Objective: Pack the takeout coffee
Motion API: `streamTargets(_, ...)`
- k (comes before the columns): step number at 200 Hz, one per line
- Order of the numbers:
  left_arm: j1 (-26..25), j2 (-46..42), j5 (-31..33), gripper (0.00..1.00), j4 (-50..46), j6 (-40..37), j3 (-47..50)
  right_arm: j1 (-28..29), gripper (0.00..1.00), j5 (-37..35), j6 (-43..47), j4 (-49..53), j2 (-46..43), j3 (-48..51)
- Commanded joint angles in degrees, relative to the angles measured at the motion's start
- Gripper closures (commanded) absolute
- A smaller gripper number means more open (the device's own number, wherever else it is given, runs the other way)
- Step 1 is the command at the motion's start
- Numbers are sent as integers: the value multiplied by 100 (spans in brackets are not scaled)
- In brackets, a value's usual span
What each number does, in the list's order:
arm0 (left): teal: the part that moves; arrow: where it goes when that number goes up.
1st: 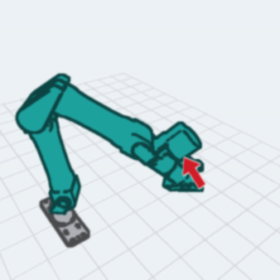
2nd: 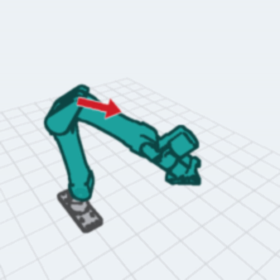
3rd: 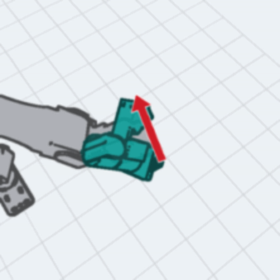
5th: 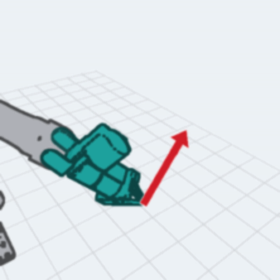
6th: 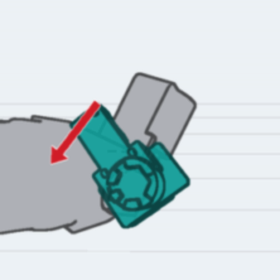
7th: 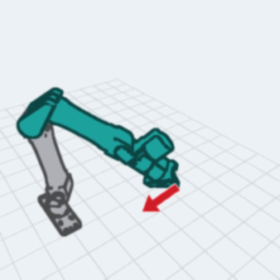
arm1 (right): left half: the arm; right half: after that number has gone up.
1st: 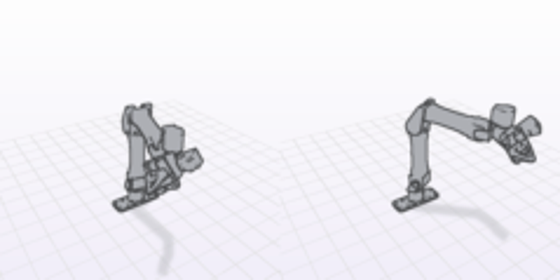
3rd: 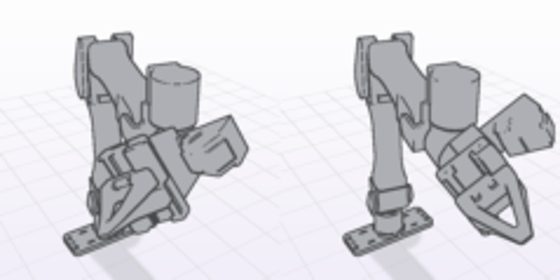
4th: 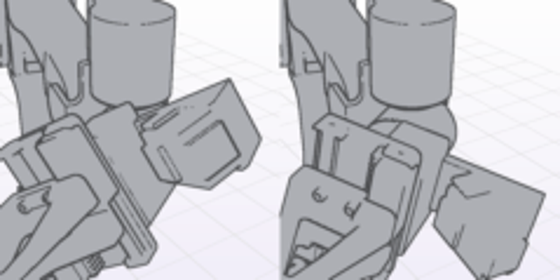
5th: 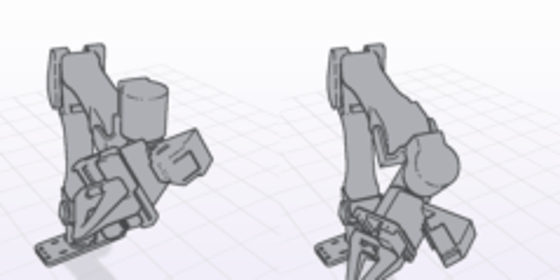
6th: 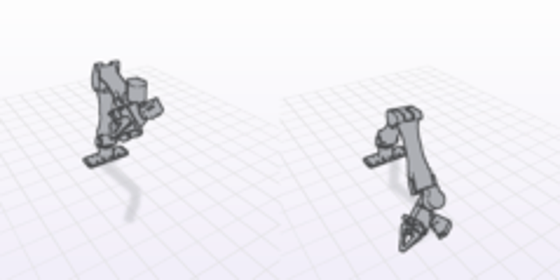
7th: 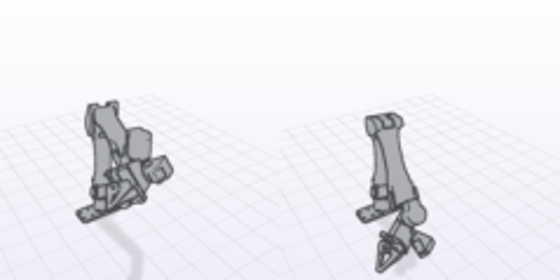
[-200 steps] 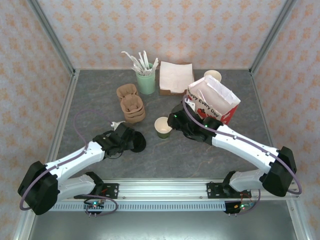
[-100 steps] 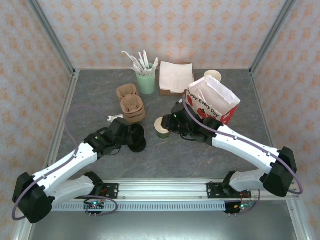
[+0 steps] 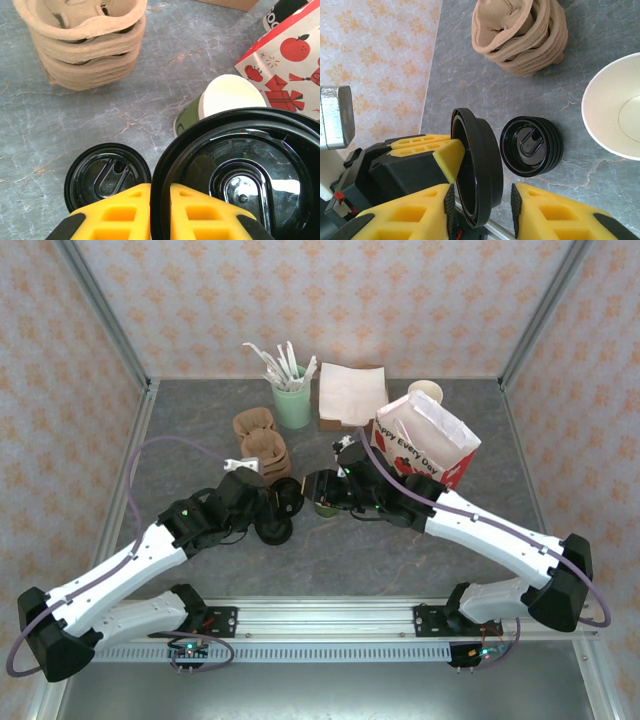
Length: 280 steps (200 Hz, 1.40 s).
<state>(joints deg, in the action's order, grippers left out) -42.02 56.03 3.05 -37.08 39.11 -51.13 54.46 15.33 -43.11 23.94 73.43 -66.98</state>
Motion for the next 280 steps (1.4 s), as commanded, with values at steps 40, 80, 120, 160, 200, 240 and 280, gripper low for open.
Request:
streamTargets(40, -96, 92, 12, 85, -186, -35, -256, 38, 64, 185, 23, -87, -231, 72)
streamTargets(80, -122, 53, -68, 85, -139, -1, -282, 45, 64, 268, 119, -8, -193, 36)
streamTargets(120, -152, 57, -90, 85, -133, 17, -329, 43, 64, 242, 89, -21, -112, 71)
streamTargets(160, -175, 48, -129, 85, -95, 35, -327, 47, 65, 294, 92, -18, 12, 81)
streamTargets(200, -201, 66, -130, 85, -72, 53, -358, 98, 68, 255, 100, -39, 90, 71)
streamTargets(240, -219, 107, -126, 85, -73, 35, -406, 112, 76, 269, 87, -83, 199, 62)
streamTargets(280, -227, 97, -119, 85, -51, -12, -383, 103, 93, 169, 75, 18, 244, 23)
